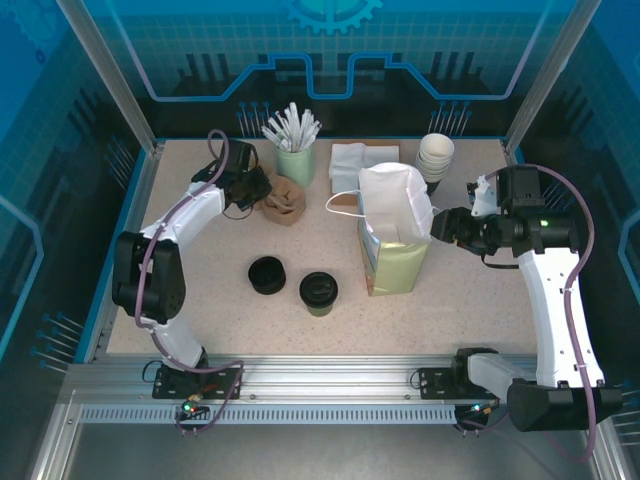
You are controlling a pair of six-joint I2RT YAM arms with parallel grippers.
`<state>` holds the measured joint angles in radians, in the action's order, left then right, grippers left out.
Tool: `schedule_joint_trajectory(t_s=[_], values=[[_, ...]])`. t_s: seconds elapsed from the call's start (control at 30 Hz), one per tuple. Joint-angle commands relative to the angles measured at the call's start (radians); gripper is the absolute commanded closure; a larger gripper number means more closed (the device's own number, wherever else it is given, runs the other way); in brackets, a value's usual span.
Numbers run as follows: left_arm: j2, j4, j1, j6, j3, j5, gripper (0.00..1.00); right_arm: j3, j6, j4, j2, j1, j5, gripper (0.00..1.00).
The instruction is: Pack the takeout coffee
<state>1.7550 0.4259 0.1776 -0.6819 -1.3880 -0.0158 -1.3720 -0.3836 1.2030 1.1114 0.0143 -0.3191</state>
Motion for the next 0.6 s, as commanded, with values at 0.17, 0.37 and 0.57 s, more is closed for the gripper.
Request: schedule_joint_trajectory(t_s=[0.17, 0.37, 0.57], values=[[-0.093, -0.044, -0.024, -0.006, 0.049, -0.012, 0.98, -0.017, 0.017, -0.005, -0.012, 0.021, -0.017, 0.45], [-0.174, -0.051, -0.035, 0.006, 0.071, -0.041, 1.0, -0.057, 0.016, -0.01, -0.018, 0.033, -0.046, 0.45], [-0.28, 0.004, -0.038, 0.037, 0.047, -0.083, 1.0, -0.117, 0.015, -0.044, -0.038, 0.065, -0.129, 0.46]])
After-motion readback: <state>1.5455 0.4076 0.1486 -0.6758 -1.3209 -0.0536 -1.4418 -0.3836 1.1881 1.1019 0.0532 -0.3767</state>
